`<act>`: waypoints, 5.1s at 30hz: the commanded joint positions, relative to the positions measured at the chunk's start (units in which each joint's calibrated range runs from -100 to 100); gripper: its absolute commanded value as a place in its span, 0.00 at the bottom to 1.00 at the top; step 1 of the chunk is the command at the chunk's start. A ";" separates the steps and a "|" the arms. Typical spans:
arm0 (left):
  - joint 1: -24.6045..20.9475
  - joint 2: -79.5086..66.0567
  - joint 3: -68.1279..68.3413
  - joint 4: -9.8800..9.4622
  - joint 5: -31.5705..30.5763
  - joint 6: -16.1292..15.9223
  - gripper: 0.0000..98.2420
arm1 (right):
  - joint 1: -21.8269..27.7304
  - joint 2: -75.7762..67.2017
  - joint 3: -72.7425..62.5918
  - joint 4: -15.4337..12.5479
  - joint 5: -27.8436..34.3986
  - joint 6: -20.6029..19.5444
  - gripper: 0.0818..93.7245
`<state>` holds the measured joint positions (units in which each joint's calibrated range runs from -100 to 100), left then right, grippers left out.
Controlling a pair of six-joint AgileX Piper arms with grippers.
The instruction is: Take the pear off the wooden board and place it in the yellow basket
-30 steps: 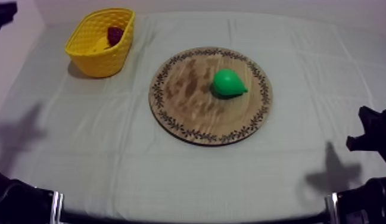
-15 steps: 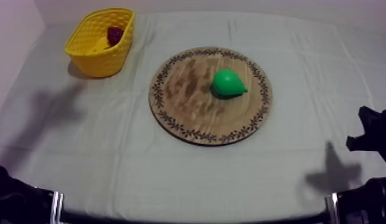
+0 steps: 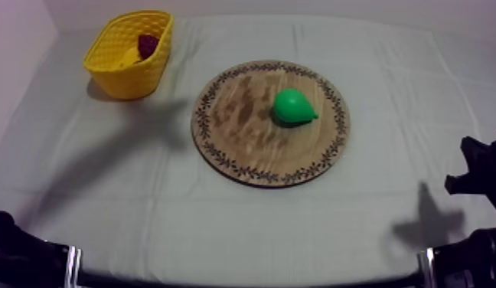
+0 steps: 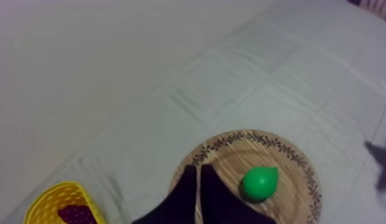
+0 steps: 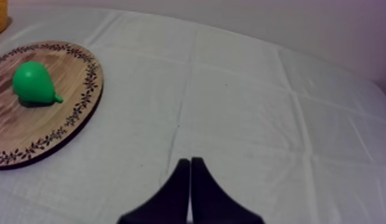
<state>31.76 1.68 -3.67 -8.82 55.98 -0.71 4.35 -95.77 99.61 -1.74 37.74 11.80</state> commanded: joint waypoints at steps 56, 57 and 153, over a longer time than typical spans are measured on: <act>4.17 31.63 -11.37 5.11 8.75 -7.96 0.98 | 0.01 0.01 0.05 0.01 0.00 -0.01 0.00; 4.28 32.63 -11.78 5.13 8.55 -8.02 0.98 | 0.01 0.01 0.05 0.01 0.00 -0.01 0.00; -22.11 24.67 0.21 1.90 3.69 -0.78 0.56 | -0.06 0.01 0.05 0.01 0.00 -0.01 0.00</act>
<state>9.62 23.37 -1.26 -6.84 59.75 -1.54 4.29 -95.77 99.61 -1.74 37.74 11.81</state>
